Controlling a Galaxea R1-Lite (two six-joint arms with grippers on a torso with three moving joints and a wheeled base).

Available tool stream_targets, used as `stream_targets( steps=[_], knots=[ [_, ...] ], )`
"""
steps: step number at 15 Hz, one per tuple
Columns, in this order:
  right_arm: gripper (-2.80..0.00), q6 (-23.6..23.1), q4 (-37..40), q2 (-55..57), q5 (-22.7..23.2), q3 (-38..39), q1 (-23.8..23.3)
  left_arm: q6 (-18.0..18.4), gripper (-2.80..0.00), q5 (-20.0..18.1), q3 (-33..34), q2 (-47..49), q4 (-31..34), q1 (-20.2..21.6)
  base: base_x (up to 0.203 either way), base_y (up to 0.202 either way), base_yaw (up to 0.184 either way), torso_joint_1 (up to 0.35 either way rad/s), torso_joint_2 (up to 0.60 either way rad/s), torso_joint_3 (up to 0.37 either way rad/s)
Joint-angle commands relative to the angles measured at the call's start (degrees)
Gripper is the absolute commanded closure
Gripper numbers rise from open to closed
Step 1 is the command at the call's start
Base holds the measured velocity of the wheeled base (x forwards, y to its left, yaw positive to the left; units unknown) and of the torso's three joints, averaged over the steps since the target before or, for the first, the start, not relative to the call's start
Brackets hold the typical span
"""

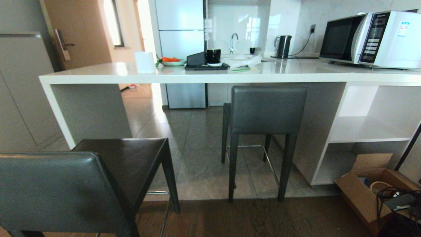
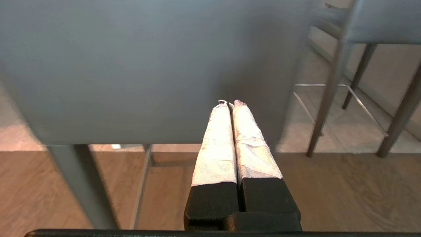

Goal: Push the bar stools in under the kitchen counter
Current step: Push the gray chair back under the dining table

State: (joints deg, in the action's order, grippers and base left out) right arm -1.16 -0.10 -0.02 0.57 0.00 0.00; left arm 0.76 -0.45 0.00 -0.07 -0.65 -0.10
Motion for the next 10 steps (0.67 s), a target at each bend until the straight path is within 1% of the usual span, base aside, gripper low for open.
stream_targets(
  steps=[1, 3, 9, 10],
  knots=[
    [0.0, -0.07, 0.01, 0.11, 0.04, 0.53, 0.0, -0.06, 0.0, 0.08, 0.53, -0.01, -0.05, 0.01, 0.0, 0.19, -0.001, 0.004, 0.01, 0.001],
    [0.0, -0.07, 0.01, 0.02, 0.04, 0.53, 0.0, 0.03, 0.0, 0.1, 0.53, -0.01, -0.05, 0.01, 0.0, 0.127, -0.004, 0.001, 0.0, -0.002],
    [0.0, -0.07, 0.01, 0.09, 0.04, 0.53, 0.0, -0.06, 0.0, 0.28, 0.53, -0.01, -0.05, 0.01, 0.0, 0.0, 0.0, 0.0, 0.0, 0.0],
    [0.0, -0.07, 0.01, 0.11, 0.04, 0.53, 0.0, -0.06, 0.0, 0.28, 0.53, -0.01, -0.05, 0.01, -0.099, 0.0, 0.0, 0.007, 0.0, -0.002]
  ],
)
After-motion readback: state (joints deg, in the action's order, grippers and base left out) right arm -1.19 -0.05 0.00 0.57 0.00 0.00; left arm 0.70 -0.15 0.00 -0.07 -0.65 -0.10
